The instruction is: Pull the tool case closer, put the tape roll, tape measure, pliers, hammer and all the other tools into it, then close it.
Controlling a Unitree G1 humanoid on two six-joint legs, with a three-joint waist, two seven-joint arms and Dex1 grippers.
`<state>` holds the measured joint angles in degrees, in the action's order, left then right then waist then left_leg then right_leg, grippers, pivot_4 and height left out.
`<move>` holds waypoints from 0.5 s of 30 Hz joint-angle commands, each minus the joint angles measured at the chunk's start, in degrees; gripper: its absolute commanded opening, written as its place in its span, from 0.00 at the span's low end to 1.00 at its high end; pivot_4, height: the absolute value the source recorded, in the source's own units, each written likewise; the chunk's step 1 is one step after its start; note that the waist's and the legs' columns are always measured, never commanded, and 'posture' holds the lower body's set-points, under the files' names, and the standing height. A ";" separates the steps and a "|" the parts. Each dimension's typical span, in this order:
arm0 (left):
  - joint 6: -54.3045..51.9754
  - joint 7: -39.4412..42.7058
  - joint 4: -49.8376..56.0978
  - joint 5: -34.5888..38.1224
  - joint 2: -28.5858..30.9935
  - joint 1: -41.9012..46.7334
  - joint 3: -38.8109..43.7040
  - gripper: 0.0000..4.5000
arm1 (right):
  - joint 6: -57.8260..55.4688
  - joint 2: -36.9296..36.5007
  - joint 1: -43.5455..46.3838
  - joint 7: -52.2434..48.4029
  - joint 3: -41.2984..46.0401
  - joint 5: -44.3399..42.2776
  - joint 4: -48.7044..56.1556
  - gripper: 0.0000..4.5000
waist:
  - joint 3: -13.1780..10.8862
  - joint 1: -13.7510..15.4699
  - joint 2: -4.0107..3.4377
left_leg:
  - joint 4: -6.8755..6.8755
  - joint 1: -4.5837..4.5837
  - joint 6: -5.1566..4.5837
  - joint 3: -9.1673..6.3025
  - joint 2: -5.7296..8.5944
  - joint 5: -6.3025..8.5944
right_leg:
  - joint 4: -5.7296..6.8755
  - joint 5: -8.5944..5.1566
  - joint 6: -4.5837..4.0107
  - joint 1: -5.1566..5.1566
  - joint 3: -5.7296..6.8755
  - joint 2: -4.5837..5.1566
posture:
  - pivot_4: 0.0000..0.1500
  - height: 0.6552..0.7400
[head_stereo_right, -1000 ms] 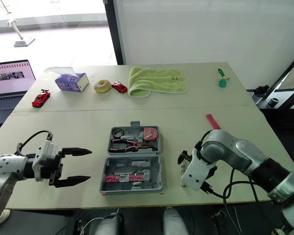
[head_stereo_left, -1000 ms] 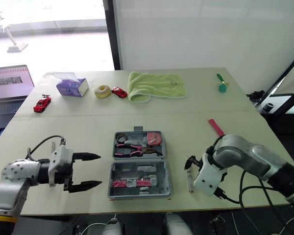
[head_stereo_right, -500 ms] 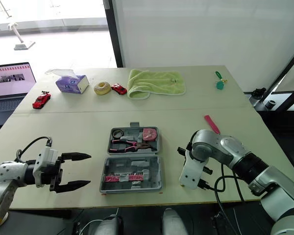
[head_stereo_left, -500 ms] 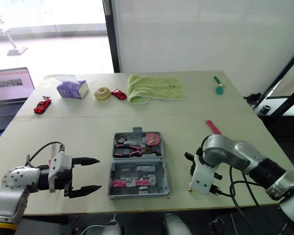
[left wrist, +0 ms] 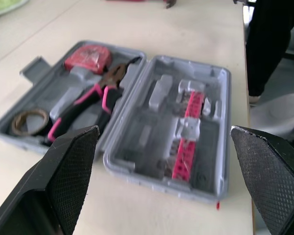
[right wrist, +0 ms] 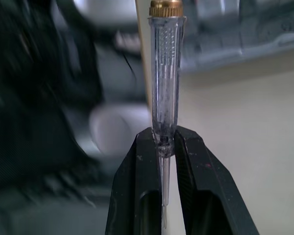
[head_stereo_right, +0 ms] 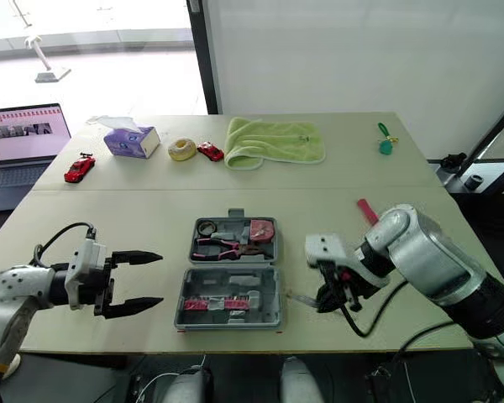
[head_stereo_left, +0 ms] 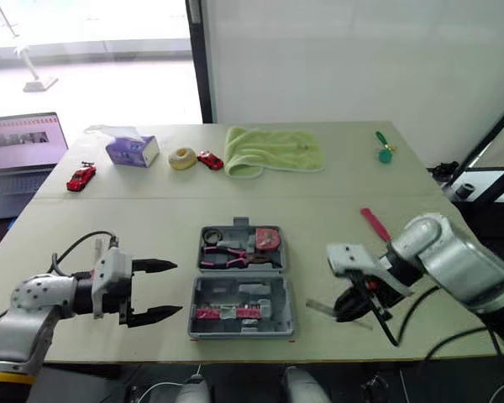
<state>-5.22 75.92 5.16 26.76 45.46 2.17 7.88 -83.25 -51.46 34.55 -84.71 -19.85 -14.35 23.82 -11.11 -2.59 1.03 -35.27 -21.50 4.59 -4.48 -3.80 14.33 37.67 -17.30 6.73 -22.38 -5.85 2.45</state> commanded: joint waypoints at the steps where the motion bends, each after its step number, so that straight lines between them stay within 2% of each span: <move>1: -0.24 0.14 0.64 0.27 0.94 0.41 0.33 1.00 | -9.25 5.14 -2.60 12.58 6.93 -3.30 -5.86 0.01 | -0.01 0.12 -0.03 | -0.02 -0.09 0.00 0.02 0.02 0.00 | 0.00 -0.01 0.01 -0.07 0.00 0.03 | 1.00 1.00; 3: -0.41 0.34 0.22 0.22 1.03 1.05 0.23 1.00 | -9.25 13.06 -5.63 24.97 15.85 -3.48 -11.95 0.01 | 0.02 0.17 0.04 | -0.05 -0.41 0.01 0.04 0.04 0.00 | -0.05 0.01 0.04 -0.29 0.00 0.06 | 1.00 1.00; 6: -0.16 0.64 -0.58 0.07 1.11 1.67 0.06 1.00 | -9.25 20.88 -9.98 40.65 25.83 -5.92 -13.25 0.01 | 0.00 0.33 -0.01 | -0.16 -1.01 0.06 0.00 0.09 -0.03 | -0.01 0.23 0.41 -0.78 0.02 0.10 | 1.00 1.00; 14: 0.20 1.13 -1.34 -0.09 1.22 2.29 -0.13 1.00 | -9.25 26.50 -16.83 67.08 33.06 -15.95 -7.79 0.01 | 0.00 -0.06 -0.02 | -0.07 -0.97 0.06 0.00 0.09 -0.04 | 0.01 0.23 0.42 -0.83 0.01 0.09 | 1.00 1.00; 15: 0.21 1.17 -1.36 -0.07 1.20 2.28 -0.10 1.00 | -9.25 26.71 -17.13 69.28 33.29 -17.32 -7.49 0.11 | 0.01 -0.07 -0.01 | -0.07 -0.96 0.06 0.00 0.09 -0.04 | 0.01 0.23 0.42 -0.81 0.01 0.09 | 1.00 1.00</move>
<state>-5.70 76.81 3.33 26.66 45.94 4.30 7.46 -92.11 -24.72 18.20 -20.63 12.15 -29.99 15.47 -11.11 -2.66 1.02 -35.35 -22.45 4.65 -4.48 -3.71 14.29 37.67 -17.07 7.14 -23.17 -5.84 2.54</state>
